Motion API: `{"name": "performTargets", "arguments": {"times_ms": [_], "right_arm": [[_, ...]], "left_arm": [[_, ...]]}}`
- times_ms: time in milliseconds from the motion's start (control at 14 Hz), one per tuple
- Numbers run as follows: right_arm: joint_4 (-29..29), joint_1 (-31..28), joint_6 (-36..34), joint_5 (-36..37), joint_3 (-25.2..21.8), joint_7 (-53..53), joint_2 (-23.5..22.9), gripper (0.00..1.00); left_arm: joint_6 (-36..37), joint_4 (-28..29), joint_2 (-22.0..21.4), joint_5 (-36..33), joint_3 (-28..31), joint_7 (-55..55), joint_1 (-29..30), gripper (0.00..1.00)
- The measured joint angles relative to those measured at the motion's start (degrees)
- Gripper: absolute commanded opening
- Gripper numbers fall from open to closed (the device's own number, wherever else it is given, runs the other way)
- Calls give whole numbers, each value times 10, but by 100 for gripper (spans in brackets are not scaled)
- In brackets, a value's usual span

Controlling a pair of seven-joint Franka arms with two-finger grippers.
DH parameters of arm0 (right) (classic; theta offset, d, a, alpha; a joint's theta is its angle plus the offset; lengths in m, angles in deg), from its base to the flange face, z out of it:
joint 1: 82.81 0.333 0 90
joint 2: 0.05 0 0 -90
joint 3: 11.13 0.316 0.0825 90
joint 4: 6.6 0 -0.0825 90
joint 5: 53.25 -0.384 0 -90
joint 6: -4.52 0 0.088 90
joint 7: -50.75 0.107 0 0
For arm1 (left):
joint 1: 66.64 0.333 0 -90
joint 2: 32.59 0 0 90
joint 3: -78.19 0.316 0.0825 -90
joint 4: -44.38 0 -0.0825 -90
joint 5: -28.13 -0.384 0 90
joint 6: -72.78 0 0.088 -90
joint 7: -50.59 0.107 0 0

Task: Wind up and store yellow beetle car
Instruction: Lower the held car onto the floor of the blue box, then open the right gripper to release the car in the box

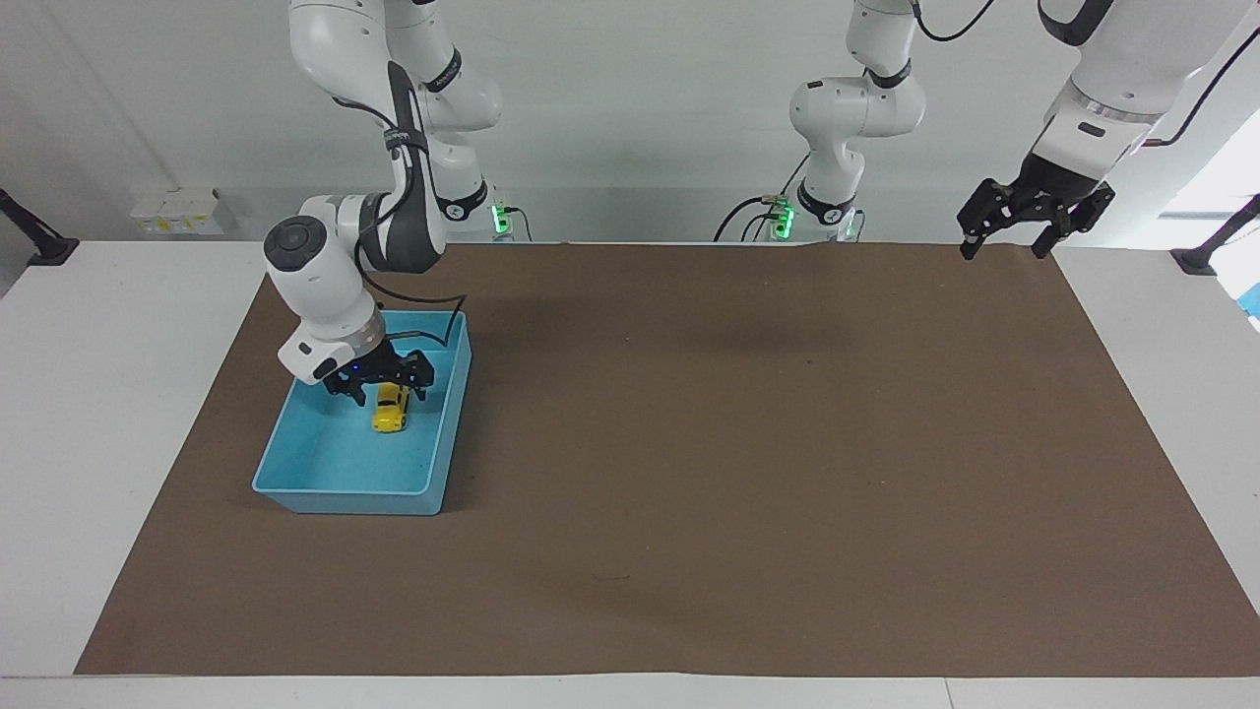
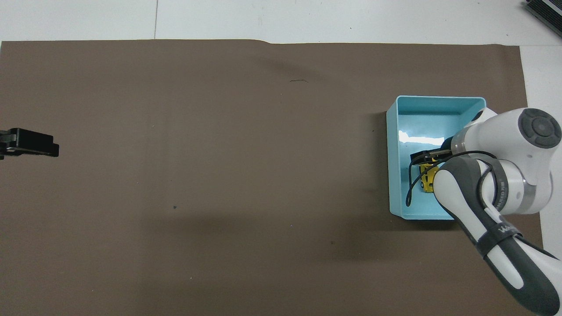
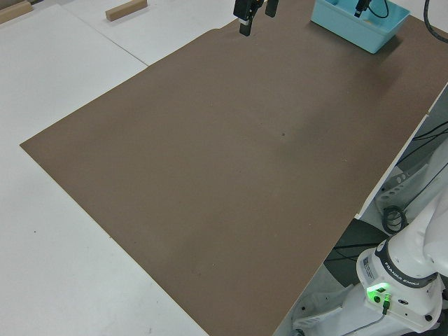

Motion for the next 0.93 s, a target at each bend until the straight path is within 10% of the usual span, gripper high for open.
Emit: {"name": "performTargets", "arguments": {"times_ms": [927], "right_arm": [[139, -20, -145, 1, -5, 14, 30, 100]], "left_arm": [[0, 0, 0, 0, 0, 0, 0, 100]]}}
